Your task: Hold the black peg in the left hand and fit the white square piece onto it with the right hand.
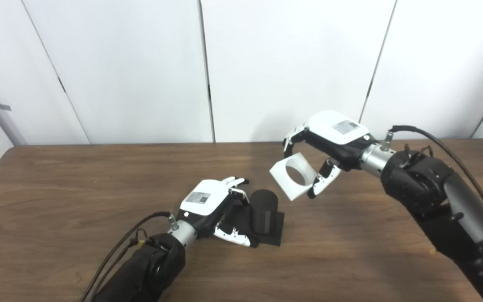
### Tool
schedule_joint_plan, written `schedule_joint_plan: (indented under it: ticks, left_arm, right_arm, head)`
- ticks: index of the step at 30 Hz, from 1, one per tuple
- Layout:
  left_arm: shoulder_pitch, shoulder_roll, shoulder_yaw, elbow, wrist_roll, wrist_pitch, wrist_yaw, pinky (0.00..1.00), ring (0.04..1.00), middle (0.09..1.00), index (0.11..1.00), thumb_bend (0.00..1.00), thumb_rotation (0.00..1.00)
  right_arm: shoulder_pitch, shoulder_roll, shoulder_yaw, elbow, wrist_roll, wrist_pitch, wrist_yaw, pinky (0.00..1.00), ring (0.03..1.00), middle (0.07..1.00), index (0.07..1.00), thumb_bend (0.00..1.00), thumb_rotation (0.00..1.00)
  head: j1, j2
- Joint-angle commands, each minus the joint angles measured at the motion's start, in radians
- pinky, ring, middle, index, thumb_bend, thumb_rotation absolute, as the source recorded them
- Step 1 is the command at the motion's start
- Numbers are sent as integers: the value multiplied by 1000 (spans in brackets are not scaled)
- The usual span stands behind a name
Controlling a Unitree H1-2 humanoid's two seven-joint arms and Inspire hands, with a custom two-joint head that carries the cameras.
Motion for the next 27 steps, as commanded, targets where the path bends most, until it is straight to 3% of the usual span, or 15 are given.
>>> schedule_joint_plan:
  ticks: [1, 27]
  left_arm:
    - [34, -4, -52, 41, 62, 44, -98, 846, 927, 919, 491, 522, 79]
    - [36, -3, -55, 31, 60, 54, -85, 840, 926, 919, 491, 522, 80]
  right_arm:
    - [-57, 0, -13, -38, 3, -19, -9, 784, 805, 760, 479, 519, 134]
    - [-30, 91, 53, 9, -19, -41, -5, 800, 809, 759, 479, 520, 136]
  head:
    - [0, 3]
    - [9, 13]
